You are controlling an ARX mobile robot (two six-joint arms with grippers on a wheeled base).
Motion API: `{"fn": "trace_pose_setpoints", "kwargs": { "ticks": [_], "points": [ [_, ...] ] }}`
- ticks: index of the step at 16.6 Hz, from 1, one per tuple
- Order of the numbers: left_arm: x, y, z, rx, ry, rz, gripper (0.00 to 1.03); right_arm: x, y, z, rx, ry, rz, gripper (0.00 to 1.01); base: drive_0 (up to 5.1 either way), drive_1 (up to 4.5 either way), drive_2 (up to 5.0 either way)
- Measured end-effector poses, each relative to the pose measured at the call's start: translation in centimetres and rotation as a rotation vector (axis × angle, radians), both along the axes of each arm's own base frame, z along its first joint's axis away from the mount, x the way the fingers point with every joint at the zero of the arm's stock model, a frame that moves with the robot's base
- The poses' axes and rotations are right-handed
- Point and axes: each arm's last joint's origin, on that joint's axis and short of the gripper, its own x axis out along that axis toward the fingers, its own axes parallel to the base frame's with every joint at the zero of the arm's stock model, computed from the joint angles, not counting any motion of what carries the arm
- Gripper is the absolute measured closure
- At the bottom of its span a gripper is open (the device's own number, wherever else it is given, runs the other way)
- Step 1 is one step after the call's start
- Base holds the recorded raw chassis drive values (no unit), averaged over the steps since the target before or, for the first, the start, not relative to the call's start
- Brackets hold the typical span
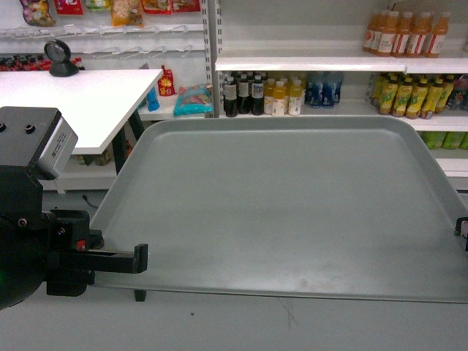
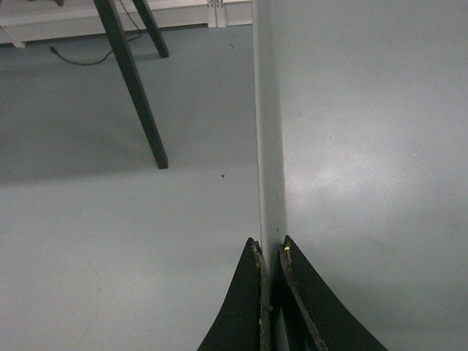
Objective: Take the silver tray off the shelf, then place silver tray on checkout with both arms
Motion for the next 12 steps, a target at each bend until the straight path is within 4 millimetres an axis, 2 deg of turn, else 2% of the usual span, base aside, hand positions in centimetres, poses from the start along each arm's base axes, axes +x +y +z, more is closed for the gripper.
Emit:
{"fn": "trace_pose_setpoints", "kwargs": {
  "ticks": [12],
  "points": [
    [0.01,0.00,-0.01,0.001,0.000,-0.001,1.00,-0.01,-0.01,0.00,0.000,0.001,0.000,0.99,-5.0,2.47,2.5]
  ]
}}
